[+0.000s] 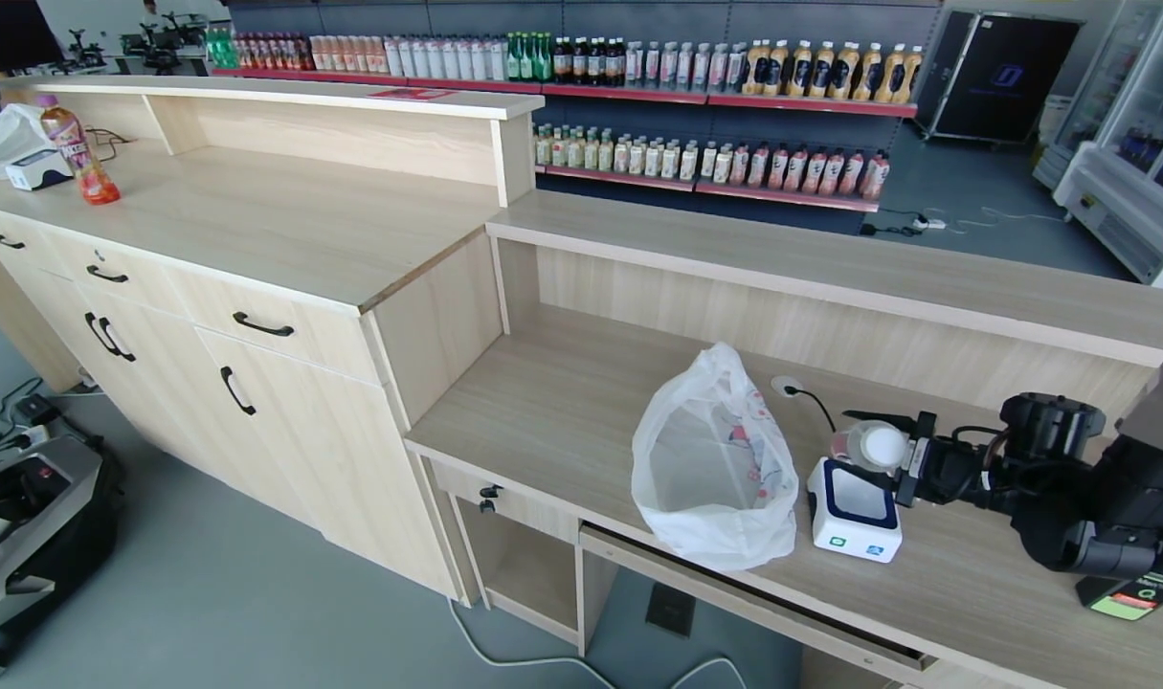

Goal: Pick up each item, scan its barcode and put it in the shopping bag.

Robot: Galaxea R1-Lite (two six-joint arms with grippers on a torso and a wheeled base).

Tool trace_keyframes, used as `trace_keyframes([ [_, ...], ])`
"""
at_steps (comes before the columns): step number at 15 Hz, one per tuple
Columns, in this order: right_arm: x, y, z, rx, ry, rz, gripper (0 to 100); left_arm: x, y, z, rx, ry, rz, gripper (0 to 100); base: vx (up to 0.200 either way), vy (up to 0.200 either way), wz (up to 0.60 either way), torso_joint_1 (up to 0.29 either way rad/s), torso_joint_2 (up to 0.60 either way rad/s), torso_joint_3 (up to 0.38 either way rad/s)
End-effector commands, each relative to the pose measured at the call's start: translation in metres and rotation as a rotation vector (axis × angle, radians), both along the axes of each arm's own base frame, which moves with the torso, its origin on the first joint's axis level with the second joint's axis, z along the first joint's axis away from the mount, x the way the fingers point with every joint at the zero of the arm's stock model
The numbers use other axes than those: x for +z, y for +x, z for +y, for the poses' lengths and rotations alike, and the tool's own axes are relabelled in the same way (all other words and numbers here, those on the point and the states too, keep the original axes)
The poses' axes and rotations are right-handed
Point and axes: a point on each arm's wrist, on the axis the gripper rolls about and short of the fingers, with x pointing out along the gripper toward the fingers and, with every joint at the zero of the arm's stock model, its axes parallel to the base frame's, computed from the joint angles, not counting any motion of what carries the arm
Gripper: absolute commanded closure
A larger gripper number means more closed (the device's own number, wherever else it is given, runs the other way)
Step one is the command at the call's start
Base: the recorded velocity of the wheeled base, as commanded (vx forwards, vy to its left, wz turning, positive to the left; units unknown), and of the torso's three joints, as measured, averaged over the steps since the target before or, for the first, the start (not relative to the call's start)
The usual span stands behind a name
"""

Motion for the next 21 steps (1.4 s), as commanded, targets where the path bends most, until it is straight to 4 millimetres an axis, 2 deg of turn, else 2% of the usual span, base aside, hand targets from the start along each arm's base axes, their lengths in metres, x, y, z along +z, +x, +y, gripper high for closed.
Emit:
trace_keyframes([
  [1, -0.007, 0.001, 0.001, 0.003, 0.003, 0.015, 100, 0.0, 0.0, 0.0, 0.001, 0.0, 0.001, 0, 0.0, 0.0, 0.0, 0.0, 0.0, 0.0],
  [9, -0.011, 0.01, 0.0, 0.003, 0.012, 0.012, 100, 0.0, 0.0, 0.0, 0.001, 0.0, 0.001, 0, 0.0, 0.0, 0.0, 0.0, 0.0, 0.0],
  [16, -0.008, 0.009, 0.002, 0.006, 0.022, 0.02, 100, 0.0, 0.0, 0.0, 0.001, 0.0, 0.001, 0, 0.0, 0.0, 0.0, 0.0, 0.0, 0.0],
  [19, 0.004, 0.009, 0.002, 0.0, 0.051, 0.026, 100, 0.0, 0.0, 0.0, 0.001, 0.0, 0.001, 0, 0.0, 0.0, 0.0, 0.0, 0.0, 0.0],
  [21, 0.022, 0.008, 0.002, -0.017, 0.105, 0.047, 100, 0.0, 0.0, 0.0, 0.001, 0.0, 0.001, 0, 0.0, 0.0, 0.0, 0.0, 0.0, 0.0],
])
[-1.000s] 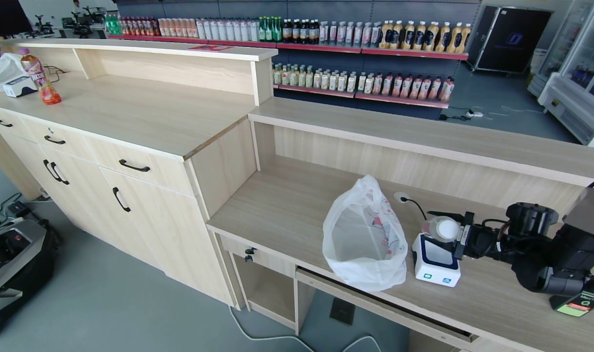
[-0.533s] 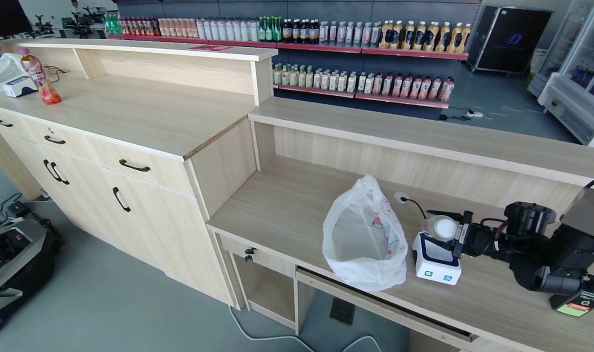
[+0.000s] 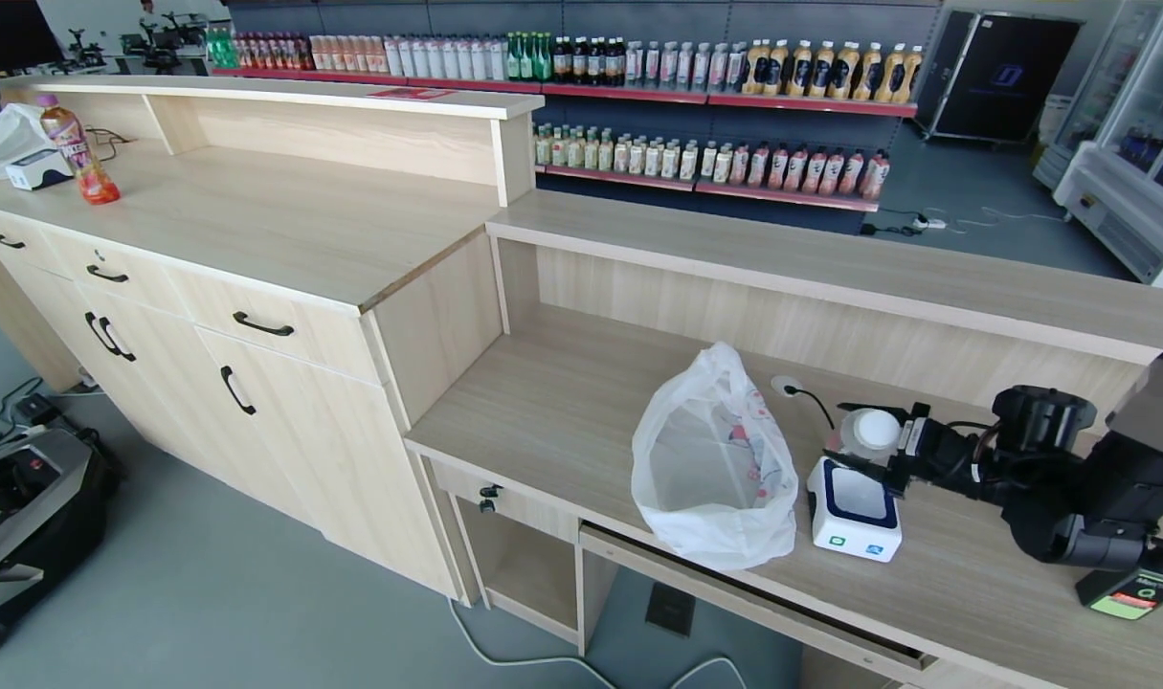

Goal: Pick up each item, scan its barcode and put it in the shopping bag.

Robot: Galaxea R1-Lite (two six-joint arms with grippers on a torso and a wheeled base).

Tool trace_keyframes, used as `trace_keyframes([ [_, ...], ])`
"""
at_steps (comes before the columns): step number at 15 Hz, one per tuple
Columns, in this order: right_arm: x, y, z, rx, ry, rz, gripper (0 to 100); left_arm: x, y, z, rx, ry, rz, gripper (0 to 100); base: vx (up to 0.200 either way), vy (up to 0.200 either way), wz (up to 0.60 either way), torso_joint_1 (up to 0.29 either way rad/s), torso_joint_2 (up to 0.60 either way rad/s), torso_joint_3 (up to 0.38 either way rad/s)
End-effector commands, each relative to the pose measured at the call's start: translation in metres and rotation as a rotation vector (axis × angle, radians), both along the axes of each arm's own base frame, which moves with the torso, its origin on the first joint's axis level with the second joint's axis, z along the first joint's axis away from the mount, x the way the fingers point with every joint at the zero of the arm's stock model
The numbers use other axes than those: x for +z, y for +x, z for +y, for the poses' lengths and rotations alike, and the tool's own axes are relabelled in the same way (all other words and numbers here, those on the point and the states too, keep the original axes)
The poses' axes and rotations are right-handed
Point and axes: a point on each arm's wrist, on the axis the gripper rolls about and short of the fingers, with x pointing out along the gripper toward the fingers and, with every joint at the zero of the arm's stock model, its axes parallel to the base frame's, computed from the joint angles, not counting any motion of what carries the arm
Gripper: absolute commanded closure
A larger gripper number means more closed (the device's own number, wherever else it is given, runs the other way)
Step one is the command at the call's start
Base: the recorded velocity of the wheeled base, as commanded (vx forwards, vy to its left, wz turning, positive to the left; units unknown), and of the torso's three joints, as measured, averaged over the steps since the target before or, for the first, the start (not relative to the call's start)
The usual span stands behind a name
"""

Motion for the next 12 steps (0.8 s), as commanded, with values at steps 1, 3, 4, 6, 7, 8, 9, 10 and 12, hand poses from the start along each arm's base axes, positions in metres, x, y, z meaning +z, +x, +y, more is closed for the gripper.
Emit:
trace_keyframes([
  [1, 0.025, -0.002, 0.0, -0.011, 0.019, -0.03, 100, 0.0, 0.0, 0.0, 0.0, 0.0, 0.001, 0, 0.0, 0.0, 0.0, 0.0, 0.0, 0.0],
  [3, 0.066, -0.011, 0.001, -0.059, 0.118, -0.002, 100, 0.0, 0.0, 0.0, 0.0, 0.0, 0.001, 0, 0.0, 0.0, 0.0, 0.0, 0.0, 0.0],
  [4, 0.091, -0.02, 0.001, -0.121, 0.202, 0.028, 100, 0.0, 0.0, 0.0, 0.0, 0.0, 0.001, 0, 0.0, 0.0, 0.0, 0.0, 0.0, 0.0],
  [6, 0.12, -0.037, -0.005, -0.3, 0.364, 0.08, 100, 0.0, 0.0, 0.0, 0.0, 0.0, 0.001, 0, 0.0, 0.0, 0.0, 0.0, 0.0, 0.0],
  [7, 0.124, -0.04, -0.006, -0.336, 0.386, 0.084, 100, 0.0, 0.0, 0.0, 0.0, 0.0, 0.001, 0, 0.0, 0.0, 0.0, 0.0, 0.0, 0.0],
  [8, 0.137, -0.054, -0.012, -0.504, 0.439, 0.078, 100, 0.0, 0.0, 0.0, 0.0, 0.0, 0.001, 0, 0.0, 0.0, 0.0, 0.0, 0.0, 0.0],
  [9, 0.137, -0.067, -0.019, -0.613, 0.448, 0.082, 100, 0.0, 0.0, 0.0, 0.0, 0.0, 0.001, 0, 0.0, 0.0, 0.0, 0.0, 0.0, 0.0],
  [10, 0.133, -0.08, -0.021, -0.687, 0.453, 0.094, 100, 0.0, 0.0, 0.0, 0.0, 0.0, 0.001, 0, 0.0, 0.0, 0.0, 0.0, 0.0, 0.0],
  [12, 0.133, -0.097, -0.023, -0.755, 0.454, 0.093, 100, 0.0, 0.0, 0.0, 0.0, 0.0, 0.0, 0, 0.0, 0.0, 0.0, 0.0, 0.0, 0.0],
])
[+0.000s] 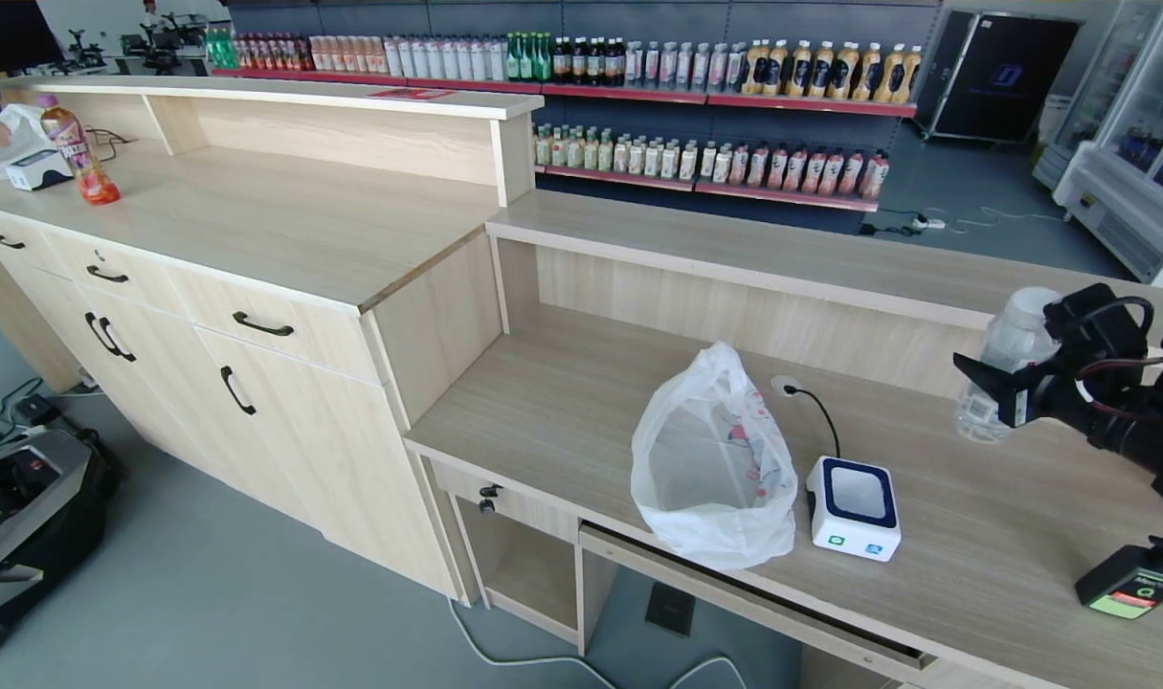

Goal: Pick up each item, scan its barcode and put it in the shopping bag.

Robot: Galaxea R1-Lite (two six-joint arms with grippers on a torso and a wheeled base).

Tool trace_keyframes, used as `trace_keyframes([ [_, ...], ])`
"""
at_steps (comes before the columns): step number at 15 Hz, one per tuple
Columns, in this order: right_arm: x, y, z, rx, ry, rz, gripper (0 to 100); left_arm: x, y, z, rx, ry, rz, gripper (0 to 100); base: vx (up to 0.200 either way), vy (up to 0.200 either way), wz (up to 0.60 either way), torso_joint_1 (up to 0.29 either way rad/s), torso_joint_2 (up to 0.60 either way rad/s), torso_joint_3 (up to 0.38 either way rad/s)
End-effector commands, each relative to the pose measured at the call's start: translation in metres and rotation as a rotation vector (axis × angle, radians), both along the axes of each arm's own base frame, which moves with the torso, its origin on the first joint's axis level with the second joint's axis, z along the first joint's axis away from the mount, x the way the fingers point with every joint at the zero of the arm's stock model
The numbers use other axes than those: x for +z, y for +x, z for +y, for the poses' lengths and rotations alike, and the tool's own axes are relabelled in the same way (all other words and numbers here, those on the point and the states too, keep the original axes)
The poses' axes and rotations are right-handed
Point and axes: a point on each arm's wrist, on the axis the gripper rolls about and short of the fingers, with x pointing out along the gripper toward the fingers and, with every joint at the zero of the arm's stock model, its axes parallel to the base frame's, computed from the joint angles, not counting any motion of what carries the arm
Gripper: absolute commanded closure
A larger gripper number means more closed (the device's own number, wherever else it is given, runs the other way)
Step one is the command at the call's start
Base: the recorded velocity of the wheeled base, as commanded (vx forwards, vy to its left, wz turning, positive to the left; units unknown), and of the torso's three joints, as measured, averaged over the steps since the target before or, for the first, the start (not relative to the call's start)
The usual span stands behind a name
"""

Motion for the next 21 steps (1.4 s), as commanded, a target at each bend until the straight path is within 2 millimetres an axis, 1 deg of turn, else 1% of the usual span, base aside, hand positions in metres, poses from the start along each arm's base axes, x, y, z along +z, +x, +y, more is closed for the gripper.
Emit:
trace_keyframes([
  [1, 0.019, -0.024, -0.001, -0.06, -0.015, -0.045, 100, 0.0, 0.0, 0.0, 0.0, 0.0, 0.001, 0, 0.0, 0.0, 0.0, 0.0, 0.0, 0.0],
  [5, 0.022, -0.027, 0.003, -0.065, -0.047, -0.081, 100, 0.0, 0.0, 0.0, 0.0, 0.0, 0.001, 0, 0.0, 0.0, 0.0, 0.0, 0.0, 0.0],
  [7, 0.026, -0.03, 0.004, -0.072, -0.131, -0.119, 100, 0.0, 0.0, 0.0, 0.0, 0.0, 0.001, 0, 0.0, 0.0, 0.6, 0.002, 0.0, 0.002],
  [8, 0.027, -0.029, 0.007, -0.062, -0.147, -0.143, 100, 0.0, 0.0, 0.0, 0.0, 0.0, 0.001, 0, 0.0, 0.0, 0.6, 0.002, 0.0, 0.002],
  [10, 0.028, -0.022, 0.021, -0.036, -0.152, -0.186, 100, 0.0, 0.0, 0.0, 0.0, 0.0, 0.001, 0, 0.0, 0.0, 0.6, 0.007, 0.0, 0.0],
  [12, 0.02, -0.012, 0.033, -0.029, -0.129, -0.166, 100, 0.0, 0.0, 0.0, 0.0, 0.0, 0.001, 0, 0.0, 0.0, 0.6, 0.005, 0.0, 0.005],
  [14, 0.005, 0.003, 0.035, -0.012, -0.083, -0.107, 100, 0.0, 0.0, 0.0, 0.0, 0.0, 0.001, 0, 0.0, 0.0, 0.0, 0.0, 0.0, 0.0],
  [15, -0.011, 0.014, 0.04, 0.007, 0.004, -0.043, 100, 0.0, 0.0, 0.0, 0.0, 0.0, 0.001, 0, 0.0, 0.0, 0.0, 0.0, 0.0, 0.0],
  [16, -0.021, 0.02, 0.043, 0.018, 0.066, -0.005, 100, 0.0, 0.0, 0.0, 0.0, 0.0, 0.001, 0, 0.0, 0.0, 0.0, 0.0, 0.0, 0.0],
  [17, -0.034, 0.03, 0.046, 0.023, 0.15, 0.044, 100, 0.0, 0.0, 0.0, 0.0, 0.0, 0.001, 0, 0.0, 0.0, 0.0, 0.0, 0.0, 0.0],
  [18, -0.054, 0.044, 0.048, 0.022, 0.235, 0.099, 100, 0.0, 0.0, 0.0, 0.0, 0.0, 0.001, 0, 0.0, 0.0, 0.0, 0.0, 0.0, 0.0],
  [20, -0.078, 0.054, 0.048, 0.02, 0.246, 0.142, 100, 0.0, 0.0, 0.0, 0.0, 0.0, 0.001, 0, 0.0, 0.0, 0.0, 0.0, 0.0, 0.0],
  [21, -0.084, 0.061, 0.053, 0.035, 0.247, 0.135, 100, 0.0, 0.0, 0.0, 0.0, 0.0, 0.001, 0, 0.0, 0.0, 0.0, 0.0, 0.0, 0.0],
])
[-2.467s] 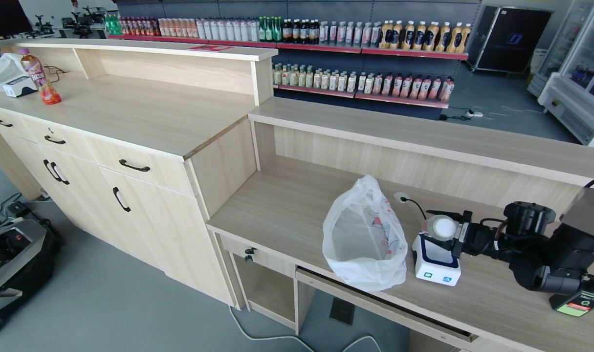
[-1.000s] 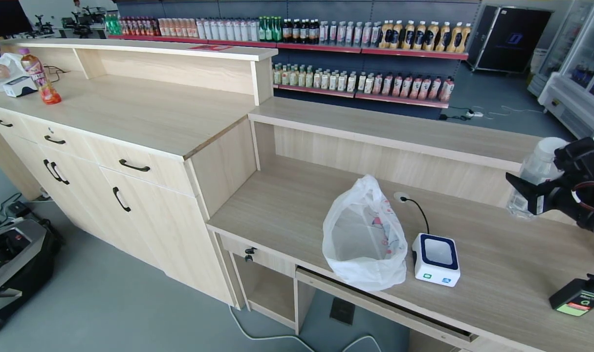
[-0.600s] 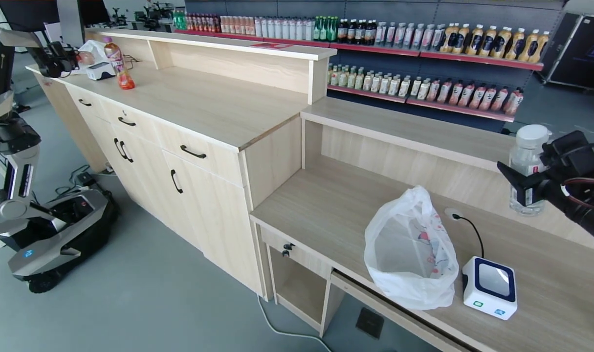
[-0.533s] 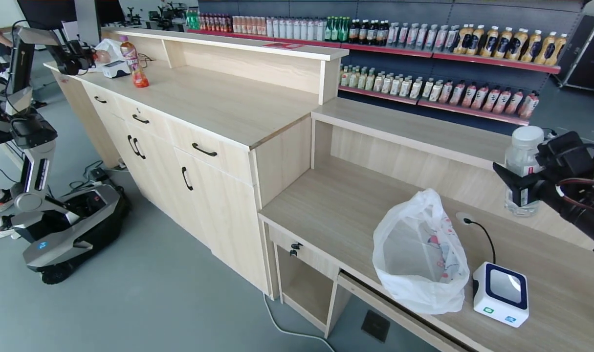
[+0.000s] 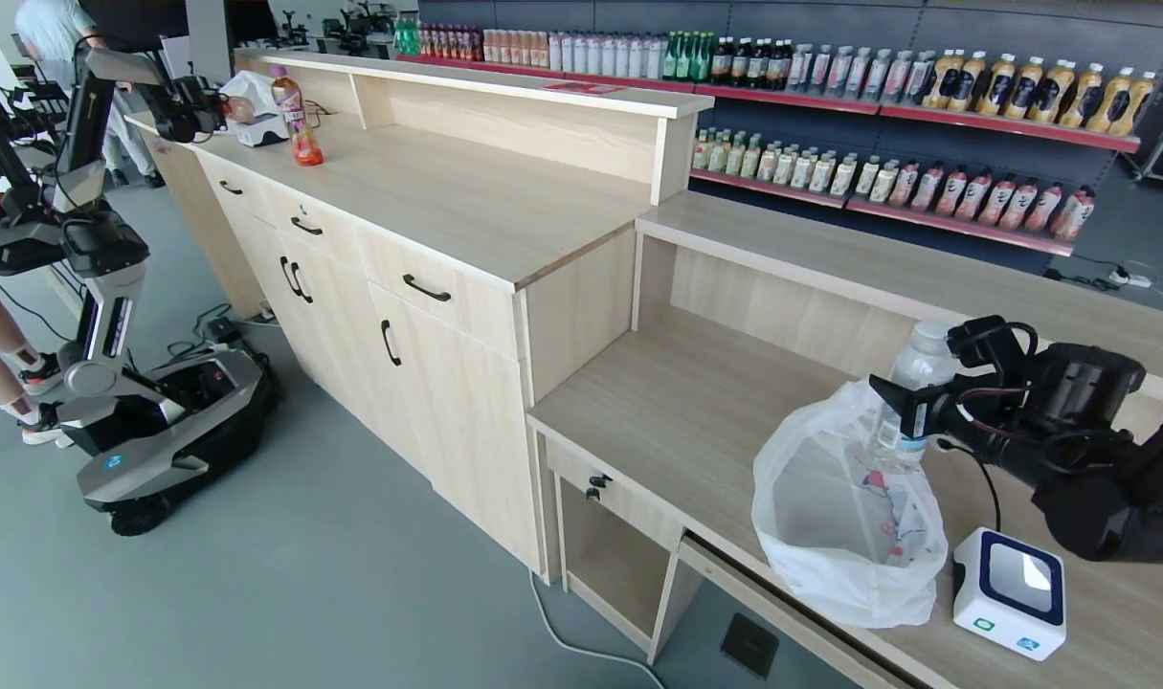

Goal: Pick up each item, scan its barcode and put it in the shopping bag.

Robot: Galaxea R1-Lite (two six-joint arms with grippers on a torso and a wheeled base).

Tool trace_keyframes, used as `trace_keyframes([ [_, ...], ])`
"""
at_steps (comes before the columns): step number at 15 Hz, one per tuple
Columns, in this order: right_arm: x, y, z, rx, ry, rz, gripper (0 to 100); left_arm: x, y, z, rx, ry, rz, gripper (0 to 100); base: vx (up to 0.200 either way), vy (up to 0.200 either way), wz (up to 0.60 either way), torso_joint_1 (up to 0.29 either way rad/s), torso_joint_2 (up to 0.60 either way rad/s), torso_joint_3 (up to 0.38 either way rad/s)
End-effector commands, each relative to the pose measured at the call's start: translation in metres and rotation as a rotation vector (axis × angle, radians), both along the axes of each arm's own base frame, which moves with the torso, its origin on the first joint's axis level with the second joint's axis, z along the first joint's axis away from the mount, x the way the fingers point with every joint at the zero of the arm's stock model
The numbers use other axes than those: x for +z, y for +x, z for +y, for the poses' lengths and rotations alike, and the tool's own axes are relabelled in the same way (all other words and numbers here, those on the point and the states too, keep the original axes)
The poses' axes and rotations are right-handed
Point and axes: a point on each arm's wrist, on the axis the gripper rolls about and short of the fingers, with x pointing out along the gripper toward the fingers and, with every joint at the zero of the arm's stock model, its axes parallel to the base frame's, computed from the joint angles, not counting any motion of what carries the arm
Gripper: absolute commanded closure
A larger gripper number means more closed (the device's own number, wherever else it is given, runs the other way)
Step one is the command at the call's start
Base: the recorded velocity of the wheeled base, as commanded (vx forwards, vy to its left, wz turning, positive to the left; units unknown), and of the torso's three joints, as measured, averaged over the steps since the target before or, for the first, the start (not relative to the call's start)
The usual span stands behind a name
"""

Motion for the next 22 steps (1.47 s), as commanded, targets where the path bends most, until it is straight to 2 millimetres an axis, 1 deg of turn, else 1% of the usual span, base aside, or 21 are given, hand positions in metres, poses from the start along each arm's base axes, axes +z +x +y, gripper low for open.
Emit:
trace_keyframes([
  [1, -0.033, 0.02, 0.009, 0.028, 0.011, 0.05, 100, 0.0, 0.0, 0.0, 0.001, 0.0, 0.001, 0, 0.0, 0.0, 0.0, 0.0, 0.0, 0.0],
  [3, -0.042, 0.031, 0.014, 0.044, 0.009, 0.027, 100, 0.0, 0.0, 0.0, 0.001, 0.0, 0.001, 0, 0.0, 0.0, 0.0, 0.0, 0.0, 0.0],
  [5, -0.055, 0.039, 0.014, 0.044, 0.009, 0.026, 100, 0.0, 0.0, 0.0, 0.001, 0.0, 0.001, 0, 0.0, 0.0, 0.0, 0.0, 0.0, 0.0],
  [6, -0.067, 0.041, 0.012, 0.04, 0.009, 0.036, 100, 0.0, 0.0, 0.0, 0.001, 0.0, 0.001, 0, 0.0, 0.0, 0.0, 0.0, 0.0, 0.0],
  [7, -0.072, 0.042, 0.011, 0.037, 0.01, 0.044, 100, 0.0, 0.0, 0.0, 0.001, 0.0, 0.001, 0, 0.0, 0.0, 0.0, 0.0, 0.0, 0.0],
  [8, -0.081, 0.047, 0.01, 0.035, 0.012, 0.05, 100, 0.0, 0.0, 0.0, 0.001, 0.0, 0.001, 0, 0.0, 0.0, 0.0, 0.0, 0.0, 0.0],
  [10, -0.091, 0.053, 0.008, 0.032, 0.011, 0.033, 100, 0.0, 0.0, 0.0, 0.001, 0.0, 0.001, 0, 0.0, 0.0, 0.0, 0.0, 0.0, 0.0],
  [17, -0.114, 0.076, 0.0, 0.017, 0.006, -0.005, 100, 0.0, 0.0, 0.0, 0.001, 0.0, 0.001, 0, 0.0, 0.0, 0.0, 0.0, 0.0, 0.0],
  [22, -0.122, 0.079, -0.002, 0.014, 0.008, 0.003, 100, 0.0, 0.0, 0.0, 0.001, 0.0, 0.001, 0, 0.0, 0.0, 0.0, 0.0, 0.0, 0.0],
])
